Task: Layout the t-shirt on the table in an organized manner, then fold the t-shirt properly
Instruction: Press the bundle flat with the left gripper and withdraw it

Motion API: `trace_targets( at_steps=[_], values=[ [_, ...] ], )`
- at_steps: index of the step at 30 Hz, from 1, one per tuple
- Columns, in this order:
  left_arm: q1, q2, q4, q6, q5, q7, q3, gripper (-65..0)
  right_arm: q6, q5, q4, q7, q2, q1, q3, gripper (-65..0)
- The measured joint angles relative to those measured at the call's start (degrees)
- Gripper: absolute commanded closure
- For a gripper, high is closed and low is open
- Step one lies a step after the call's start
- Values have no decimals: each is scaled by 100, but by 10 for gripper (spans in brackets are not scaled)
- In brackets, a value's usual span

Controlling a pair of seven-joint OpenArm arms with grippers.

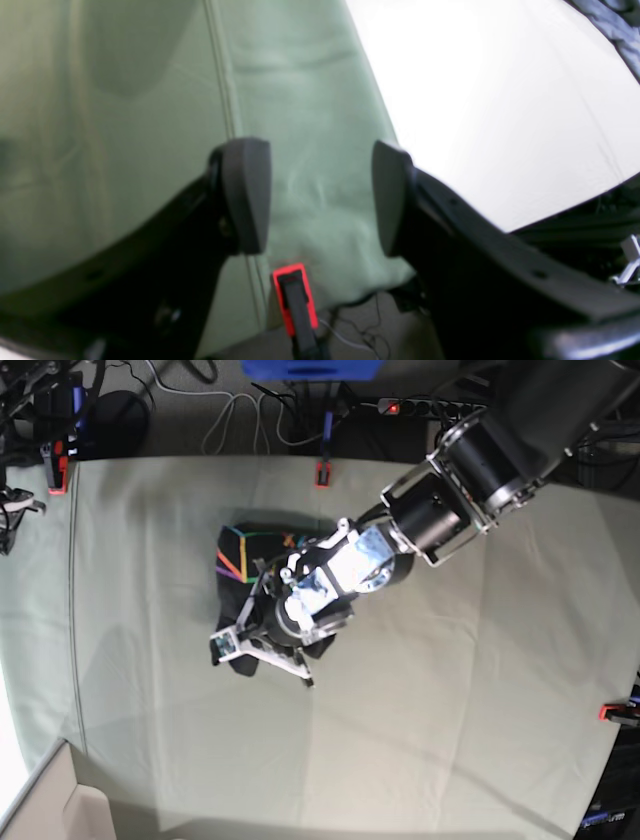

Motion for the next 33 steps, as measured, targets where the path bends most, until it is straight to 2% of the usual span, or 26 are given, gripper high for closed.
trace_targets(
  at_steps=[6, 9, 12, 16, 18, 21, 24, 26, 28, 32, 33],
  values=[
    [-68, 2, 7, 0, 98, -13, -4, -347, 2, 44, 2, 0, -44, -114, -4, -326],
    [-111, 33, 17, 2, 422, -59, -11, -417, 2, 48, 2, 0, -46, -127, 0, -326],
    [-76, 2, 352, -39, 785, 2, -9, -417, 2, 48, 2, 7, -44, -98, 0, -326],
    [-96, 17, 872, -42, 931, 9, -4, -417, 2, 46, 2, 2, -46, -114, -2, -326],
    [-96, -2, 1029, -46, 994, 334, -4, -417, 2, 48, 2, 4, -46, -111, -17, -326],
    [-63, -173, 1200, -74, 986, 522, -142, -417, 2, 48, 4, 7, -94, -111, -28, -325],
    [63, -420, 1777, -55, 968, 549, -979, -417, 0, 48, 28, -15, -160, -125, -107, -320],
    [247, -575, 2350, -42, 992, 684, -1703, -417, 2, 55, 52, 7, -249, -151, -310, -285],
    [542, -715, 2964, -42, 986, 881, -2452, -417, 2, 20, 85, -15, -326, -142, -542, -219],
    [1410, -1032, 4022, -61, 1008, 1246, -4076, -417, -11, -7, 387, -4, -584, -151, -1172, -17],
    [1672, -1062, 4240, -39, 988, 1261, -4524, -417, 2, 7, 439, 0, -627, -181, -1394, 0]
  ],
)
